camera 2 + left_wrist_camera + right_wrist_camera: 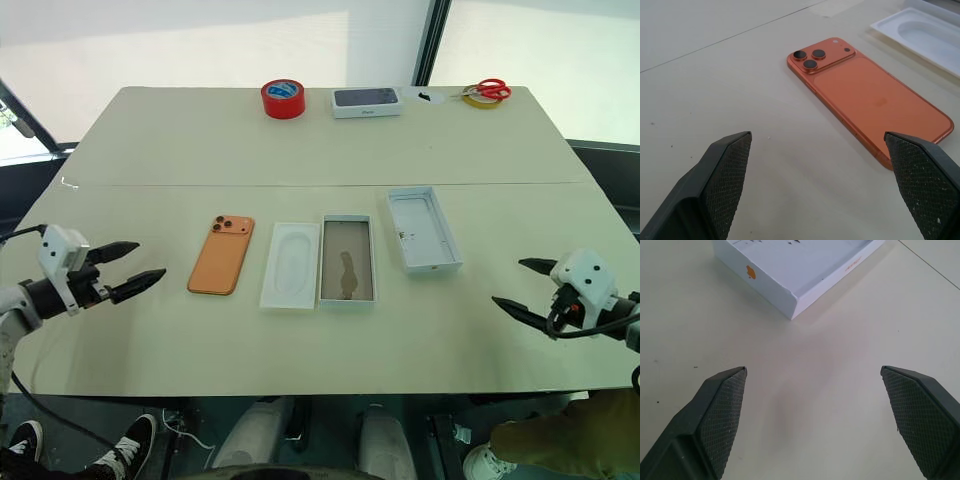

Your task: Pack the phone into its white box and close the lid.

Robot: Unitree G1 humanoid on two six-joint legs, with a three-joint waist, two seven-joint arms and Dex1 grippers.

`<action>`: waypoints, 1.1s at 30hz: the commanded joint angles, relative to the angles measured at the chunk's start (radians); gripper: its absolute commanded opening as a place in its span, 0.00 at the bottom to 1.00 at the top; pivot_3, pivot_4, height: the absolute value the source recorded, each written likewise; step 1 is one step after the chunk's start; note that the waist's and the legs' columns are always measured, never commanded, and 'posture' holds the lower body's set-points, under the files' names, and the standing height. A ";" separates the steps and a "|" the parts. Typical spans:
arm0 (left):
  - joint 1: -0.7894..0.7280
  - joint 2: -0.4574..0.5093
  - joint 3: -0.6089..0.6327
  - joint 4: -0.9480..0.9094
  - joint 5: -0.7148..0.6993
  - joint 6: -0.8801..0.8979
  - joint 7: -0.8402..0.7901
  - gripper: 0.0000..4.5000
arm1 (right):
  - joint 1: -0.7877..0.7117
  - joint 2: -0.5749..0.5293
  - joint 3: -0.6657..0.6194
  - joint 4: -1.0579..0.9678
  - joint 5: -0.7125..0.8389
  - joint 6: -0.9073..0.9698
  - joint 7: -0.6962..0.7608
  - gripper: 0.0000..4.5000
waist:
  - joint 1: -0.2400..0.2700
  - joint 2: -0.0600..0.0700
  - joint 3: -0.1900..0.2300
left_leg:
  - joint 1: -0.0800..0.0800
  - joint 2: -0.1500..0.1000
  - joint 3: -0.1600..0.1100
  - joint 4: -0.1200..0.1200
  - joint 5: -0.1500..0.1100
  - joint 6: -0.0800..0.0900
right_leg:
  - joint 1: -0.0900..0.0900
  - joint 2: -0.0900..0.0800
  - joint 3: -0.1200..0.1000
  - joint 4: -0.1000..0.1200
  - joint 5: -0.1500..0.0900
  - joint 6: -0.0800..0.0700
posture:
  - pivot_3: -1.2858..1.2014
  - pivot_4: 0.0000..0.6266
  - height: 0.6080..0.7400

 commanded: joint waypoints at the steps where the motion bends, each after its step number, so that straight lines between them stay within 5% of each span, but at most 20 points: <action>1: -0.009 0.023 -0.012 -0.051 -0.018 0.031 -0.009 0.99 | -0.013 -0.005 -0.018 -0.053 0.021 0.018 -0.005 1.00 | 0.000 0.000 0.000 | 0.000 0.000 0.000 0.000 0.000 0.000 | 0.000 0.000 0.000 0.000 0.000 0.000 | 0.52 0.24 0.99; 12: -0.099 -0.060 -0.111 -0.279 -0.132 0.405 0.156 0.99 | -0.153 0.068 0.140 -0.239 0.022 0.074 -0.017 1.00 | 0.003 0.000 0.000 | 0.000 0.000 0.000 0.002 0.000 0.000 | 0.001 0.000 0.000 0.000 0.001 0.002 | 0.52 0.24 0.99; 23: -0.212 -0.385 -0.210 -0.418 -0.252 0.809 0.531 0.99 | -0.283 0.117 0.245 -0.329 0.022 0.171 -0.056 1.00 | 0.004 -0.001 0.000 | 0.000 0.000 0.000 0.005 0.000 0.000 | 0.002 0.001 0.000 0.002 0.002 0.004 | 0.52 0.24 0.99; 33: -0.296 -0.516 -0.185 -0.364 -0.343 1.044 0.642 0.99 | -0.266 0.123 0.241 -0.347 0.022 0.179 -0.073 1.00 | 0.007 -0.001 0.000 | 0.000 0.000 0.000 0.007 0.002 0.002 | 0.004 0.002 -0.001 0.002 0.002 0.004 | 0.52 0.24 0.99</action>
